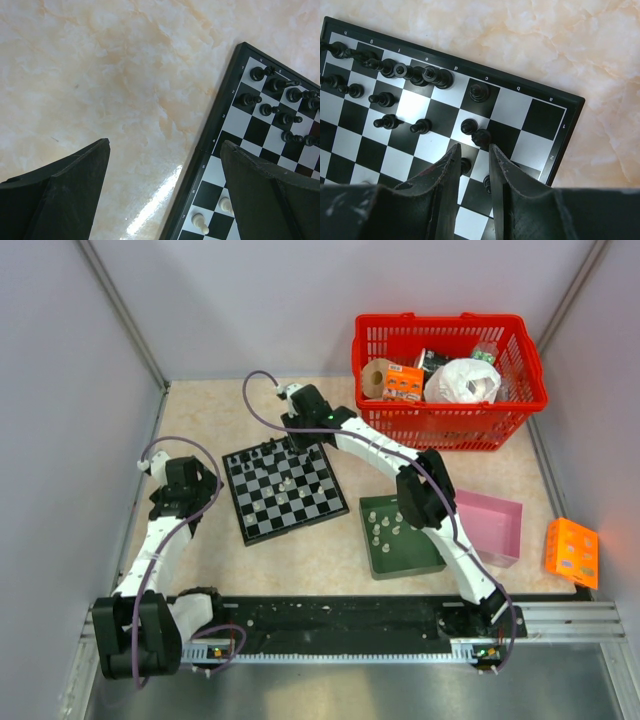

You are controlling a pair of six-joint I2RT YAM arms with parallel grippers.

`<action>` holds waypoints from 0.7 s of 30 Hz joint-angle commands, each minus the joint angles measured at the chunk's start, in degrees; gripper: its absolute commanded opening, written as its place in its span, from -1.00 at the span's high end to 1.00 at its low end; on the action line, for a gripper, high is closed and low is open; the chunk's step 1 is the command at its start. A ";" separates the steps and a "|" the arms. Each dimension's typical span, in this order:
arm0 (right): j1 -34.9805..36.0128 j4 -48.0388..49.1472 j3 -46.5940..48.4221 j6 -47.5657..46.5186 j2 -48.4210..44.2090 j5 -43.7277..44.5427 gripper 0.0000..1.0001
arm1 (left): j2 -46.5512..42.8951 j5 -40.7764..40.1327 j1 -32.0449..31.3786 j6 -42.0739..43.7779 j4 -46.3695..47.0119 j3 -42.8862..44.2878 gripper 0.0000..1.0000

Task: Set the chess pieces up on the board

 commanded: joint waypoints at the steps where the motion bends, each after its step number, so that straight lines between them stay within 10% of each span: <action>1: -0.44 0.31 2.84 0.36 -0.02 -1.19 0.42 | -0.99 -0.02 0.25 0.34 0.91 2.27 -0.94; 21: -0.53 -1.18 5.74 0.53 4.02 -1.01 0.45 | -0.99 -0.37 0.25 0.34 0.91 2.18 -0.94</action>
